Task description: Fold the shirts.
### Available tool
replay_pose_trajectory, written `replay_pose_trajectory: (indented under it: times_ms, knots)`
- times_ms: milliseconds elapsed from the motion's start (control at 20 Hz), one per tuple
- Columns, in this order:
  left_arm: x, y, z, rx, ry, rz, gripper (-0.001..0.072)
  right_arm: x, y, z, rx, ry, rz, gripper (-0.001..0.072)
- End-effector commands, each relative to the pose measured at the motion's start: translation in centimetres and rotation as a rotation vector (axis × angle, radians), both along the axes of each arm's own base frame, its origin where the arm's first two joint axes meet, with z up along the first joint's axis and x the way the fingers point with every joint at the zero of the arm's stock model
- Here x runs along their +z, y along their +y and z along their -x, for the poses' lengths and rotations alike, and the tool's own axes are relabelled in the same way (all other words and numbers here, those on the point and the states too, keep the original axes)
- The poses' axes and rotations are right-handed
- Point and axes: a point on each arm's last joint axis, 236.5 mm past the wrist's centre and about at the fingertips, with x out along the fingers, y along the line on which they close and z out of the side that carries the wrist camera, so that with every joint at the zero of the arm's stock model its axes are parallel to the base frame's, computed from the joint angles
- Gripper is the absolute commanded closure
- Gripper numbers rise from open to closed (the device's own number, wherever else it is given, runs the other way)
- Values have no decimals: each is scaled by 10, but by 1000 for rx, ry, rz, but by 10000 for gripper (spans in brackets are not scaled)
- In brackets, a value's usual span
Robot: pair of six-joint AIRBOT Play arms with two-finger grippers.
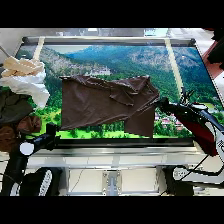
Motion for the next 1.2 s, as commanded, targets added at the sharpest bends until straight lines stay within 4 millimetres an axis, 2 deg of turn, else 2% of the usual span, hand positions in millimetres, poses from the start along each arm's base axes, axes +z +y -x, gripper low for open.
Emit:
replay_pose_trajectory:
  times_ms: [0, 250, 400, 600, 650, 750, 850, 900, 950, 1000, 1100, 1150]
  knots:
    - [-6, -6, -12, -13, -20, 30, 199, 1, 1, 0, 3, -2, -4, 682]
    - [-22, -6, -23, -9, -14, 47, 205, 4, 3, -1, 0, -6, -20, 682]
    - [-31, -3, -26, -1, -1, 40, 365, 4, 3, -1, 0, -6, -20, 682]
    - [-39, -2, -32, 3, -5, 47, 366, 6, 3, -2, -5, -8, -27, 682]
    - [-42, -2, -33, 4, -6, 46, 396, 7, 3, -3, -9, -10, -31, 682]
    - [-44, -3, -38, -10, -23, 29, 680, 9, 4, -3, -11, -12, -42, 682]
    - [-33, -5, -50, -43, -74, 10, 693, 14, 9, 0, 10, -19, -56, 682]
    - [-20, -9, -61, -81, -115, 4, 693, 23, 14, 3, 43, -48, -60, 683]
    - [3, -15, -78, -173, -187, -37, 693, 38, 18, 7, 81, -95, -55, 684]
    - [34, -21, -96, -294, -284, -109, 694, 57, 20, 12, 112, -142, -51, 685]
    - [130, -38, -128, -514, -544, -272, 695, 106, 21, 27, 152, -258, -26, 685]
    - [191, -43, -135, -576, -688, -367, 695, 137, 18, 38, 149, -326, -4, 685]
